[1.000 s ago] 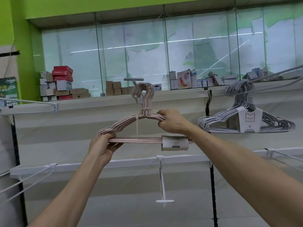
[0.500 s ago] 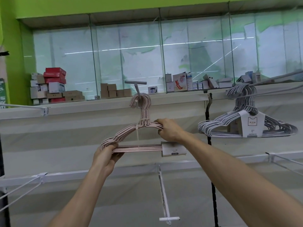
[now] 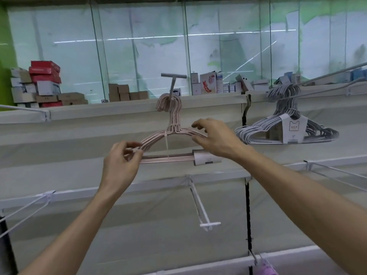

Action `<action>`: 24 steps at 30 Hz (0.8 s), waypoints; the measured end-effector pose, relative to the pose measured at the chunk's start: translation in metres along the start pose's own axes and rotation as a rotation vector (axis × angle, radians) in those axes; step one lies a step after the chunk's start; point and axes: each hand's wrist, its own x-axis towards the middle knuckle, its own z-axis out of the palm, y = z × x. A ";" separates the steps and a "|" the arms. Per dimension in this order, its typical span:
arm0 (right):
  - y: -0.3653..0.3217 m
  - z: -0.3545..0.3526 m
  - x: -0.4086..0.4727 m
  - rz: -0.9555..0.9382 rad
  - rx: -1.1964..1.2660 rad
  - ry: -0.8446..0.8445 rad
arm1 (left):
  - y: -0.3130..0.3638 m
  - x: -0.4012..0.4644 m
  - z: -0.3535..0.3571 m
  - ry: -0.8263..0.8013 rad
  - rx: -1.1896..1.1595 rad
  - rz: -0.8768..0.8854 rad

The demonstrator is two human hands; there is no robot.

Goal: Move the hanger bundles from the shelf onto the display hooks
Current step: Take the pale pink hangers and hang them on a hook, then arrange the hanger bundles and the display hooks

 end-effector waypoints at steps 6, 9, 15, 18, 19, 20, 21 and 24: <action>-0.006 -0.044 -0.064 0.009 0.041 0.111 | 0.046 -0.043 -0.002 -0.271 -0.229 0.075; -0.003 -0.066 -0.095 0.033 0.008 0.143 | 0.071 -0.062 0.006 -0.478 -0.325 0.080; 0.016 -0.119 -0.164 0.091 -0.087 0.196 | 0.133 -0.100 0.034 -0.649 -0.469 0.197; 0.034 -0.153 -0.204 0.144 -0.103 0.224 | 0.167 -0.119 0.054 -0.674 -0.470 0.302; 0.041 -0.166 -0.217 0.166 -0.106 0.236 | 0.179 -0.127 0.062 -0.680 -0.455 0.341; 0.048 -0.179 -0.231 0.188 -0.114 0.244 | 0.191 -0.137 0.070 -0.683 -0.434 0.388; 0.056 -0.193 -0.244 0.211 -0.125 0.247 | 0.205 -0.147 0.080 -0.681 -0.414 0.439; 0.080 -0.239 -0.288 0.265 -0.171 0.250 | 0.250 -0.184 0.110 -0.713 -0.395 0.567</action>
